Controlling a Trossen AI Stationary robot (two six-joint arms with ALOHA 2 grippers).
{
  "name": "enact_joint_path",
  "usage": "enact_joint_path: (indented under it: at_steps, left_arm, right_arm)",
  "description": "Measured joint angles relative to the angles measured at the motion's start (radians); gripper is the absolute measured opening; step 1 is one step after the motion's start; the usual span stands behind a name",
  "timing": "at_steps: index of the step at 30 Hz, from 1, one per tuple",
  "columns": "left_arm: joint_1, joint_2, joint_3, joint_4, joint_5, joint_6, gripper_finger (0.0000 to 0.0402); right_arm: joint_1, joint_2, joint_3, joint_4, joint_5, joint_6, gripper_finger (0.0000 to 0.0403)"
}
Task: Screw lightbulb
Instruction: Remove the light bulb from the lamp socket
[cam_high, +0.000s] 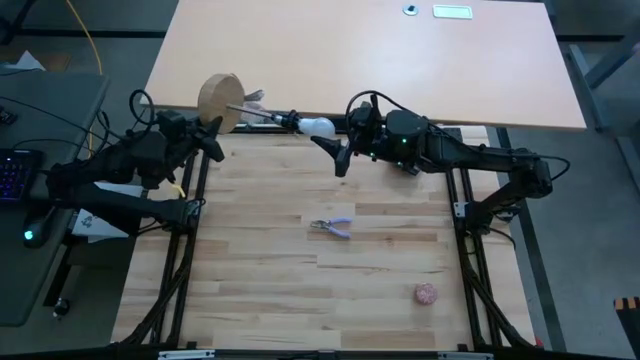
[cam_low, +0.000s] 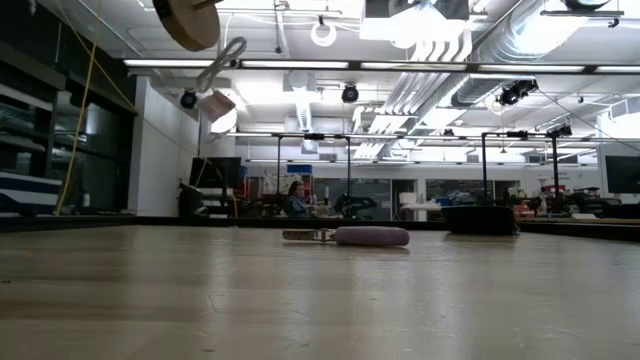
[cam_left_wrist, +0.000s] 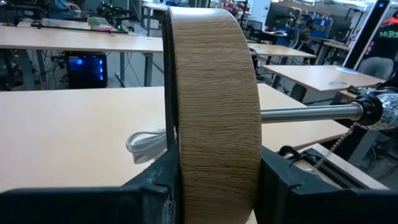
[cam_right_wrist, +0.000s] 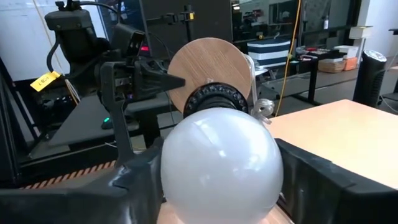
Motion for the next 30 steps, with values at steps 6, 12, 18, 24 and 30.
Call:
enact_joint_path:
  at_steps: [6, 12, 18, 24, 30]
  left_arm:
    - [0.0, 0.0, 0.0, -0.002, -0.001, -0.014, 0.0118]
    - [0.0, 0.0, 0.0, -0.002, 0.001, -0.057, 0.0118]
    - [0.001, -0.001, 0.026, -0.049, 0.07, -0.179, 0.0118]
    - [0.001, 0.015, 0.106, -0.286, 0.192, -0.419, 0.0118]
    - [0.001, 0.049, 0.158, -0.543, 0.4, -0.731, 0.0118]
  right_arm:
    - [0.0, 0.0, 0.0, -0.003, -0.014, -0.01, 0.0245]
    - [0.0, 0.0, 0.0, 0.0, -0.02, -0.088, 0.0243]
    - [0.005, -0.004, 0.002, -0.026, -0.023, -0.458, 0.0241]
    - [0.007, -0.002, 0.003, -0.06, -0.034, -0.807, 0.0241]
    - [0.027, 0.002, -0.001, -0.132, -0.042, -1.12, 0.0241]
